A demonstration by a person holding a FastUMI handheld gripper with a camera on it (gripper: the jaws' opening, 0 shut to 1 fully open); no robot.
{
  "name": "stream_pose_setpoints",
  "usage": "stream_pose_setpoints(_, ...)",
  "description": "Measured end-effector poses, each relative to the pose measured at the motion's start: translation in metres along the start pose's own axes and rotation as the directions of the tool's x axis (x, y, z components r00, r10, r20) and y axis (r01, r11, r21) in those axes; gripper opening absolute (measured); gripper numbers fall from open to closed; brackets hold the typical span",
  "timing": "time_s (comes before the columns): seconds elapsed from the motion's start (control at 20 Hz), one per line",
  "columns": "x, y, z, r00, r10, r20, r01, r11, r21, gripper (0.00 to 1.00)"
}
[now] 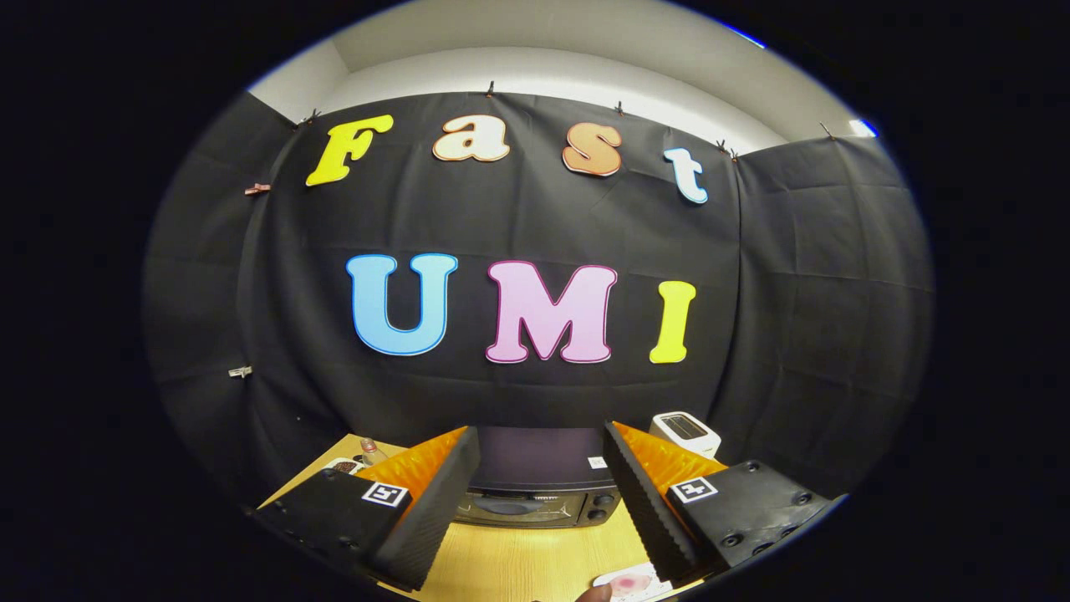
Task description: Open the toaster oven, put the food inside, and close the toaster oven door.
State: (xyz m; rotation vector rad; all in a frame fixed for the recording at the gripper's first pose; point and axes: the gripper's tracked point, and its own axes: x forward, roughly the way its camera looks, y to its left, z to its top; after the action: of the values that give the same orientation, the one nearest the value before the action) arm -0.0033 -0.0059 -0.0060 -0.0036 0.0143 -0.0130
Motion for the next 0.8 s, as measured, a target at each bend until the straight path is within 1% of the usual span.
stream_pose_setpoints(0.8, 0.0003, -0.003, -0.0063, 1.0, -0.019, -0.004, 0.019, 1.0, -0.022, 0.98)
